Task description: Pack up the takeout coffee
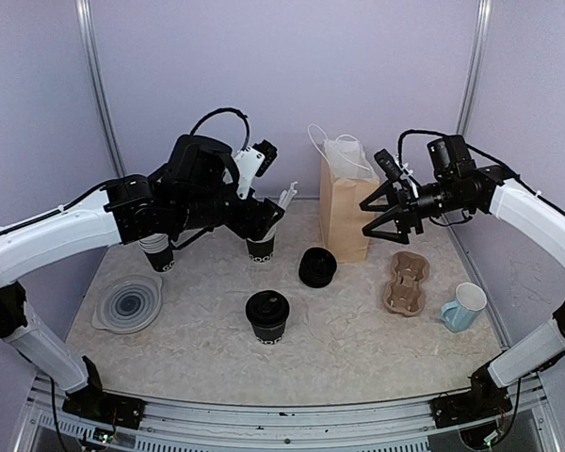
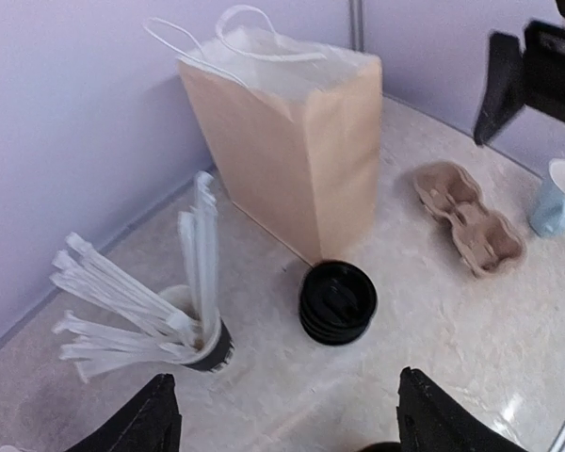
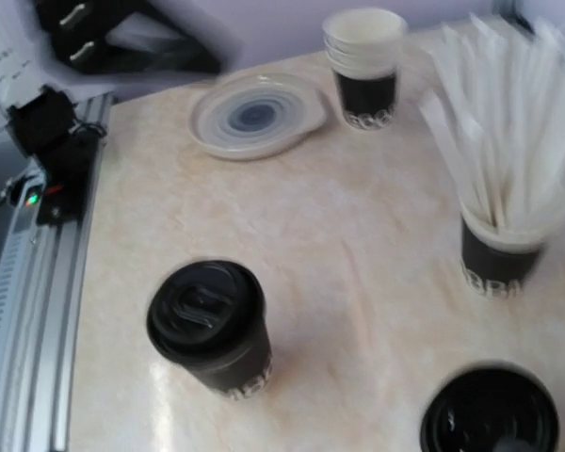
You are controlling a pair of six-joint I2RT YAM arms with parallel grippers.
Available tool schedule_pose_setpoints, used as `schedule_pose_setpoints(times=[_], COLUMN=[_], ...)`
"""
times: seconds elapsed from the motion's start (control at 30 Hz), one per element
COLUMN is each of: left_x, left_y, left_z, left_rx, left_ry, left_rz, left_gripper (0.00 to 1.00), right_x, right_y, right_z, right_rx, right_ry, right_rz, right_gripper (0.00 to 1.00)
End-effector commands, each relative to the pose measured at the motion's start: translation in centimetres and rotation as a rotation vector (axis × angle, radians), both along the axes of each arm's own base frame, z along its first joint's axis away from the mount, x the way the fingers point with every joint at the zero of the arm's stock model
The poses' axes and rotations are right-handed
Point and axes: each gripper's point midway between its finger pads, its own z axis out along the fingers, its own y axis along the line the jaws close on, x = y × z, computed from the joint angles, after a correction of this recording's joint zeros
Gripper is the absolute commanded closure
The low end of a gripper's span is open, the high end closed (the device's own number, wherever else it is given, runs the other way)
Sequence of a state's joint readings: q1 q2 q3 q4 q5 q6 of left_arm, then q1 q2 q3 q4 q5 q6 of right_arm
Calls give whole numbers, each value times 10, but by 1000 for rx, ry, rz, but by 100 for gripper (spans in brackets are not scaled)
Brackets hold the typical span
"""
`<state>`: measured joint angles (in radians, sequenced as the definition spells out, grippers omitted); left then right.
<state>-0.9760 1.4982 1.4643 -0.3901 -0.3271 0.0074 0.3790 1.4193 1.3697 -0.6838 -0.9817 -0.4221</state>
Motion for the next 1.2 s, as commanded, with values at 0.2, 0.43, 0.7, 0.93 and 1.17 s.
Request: schedule_pose_setpoints(times=[0.2, 0.43, 0.7, 0.93, 1.17], left_x=[-87, -86, -87, -94, -85], left_y=[-24, -14, -20, -22, -16], left_z=[-105, -145, -170, -183, -190], left_rx=[252, 358, 353, 375, 420], left_ry=[455, 543, 642, 706, 682], left_rz=[-321, -242, -243, -248, -188], left_gripper=[17, 18, 19, 24, 22], right_x=[6, 9, 8, 9, 9], right_y=[-10, -6, -6, -6, -4], right_z=[-24, -28, -32, -38, -40], right_rx=[-21, -17, -23, -29, -26], right_ry=[7, 40, 52, 67, 88], right_rz=[-34, -17, -12, -6, 8], right_gripper=[2, 4, 4, 5, 5])
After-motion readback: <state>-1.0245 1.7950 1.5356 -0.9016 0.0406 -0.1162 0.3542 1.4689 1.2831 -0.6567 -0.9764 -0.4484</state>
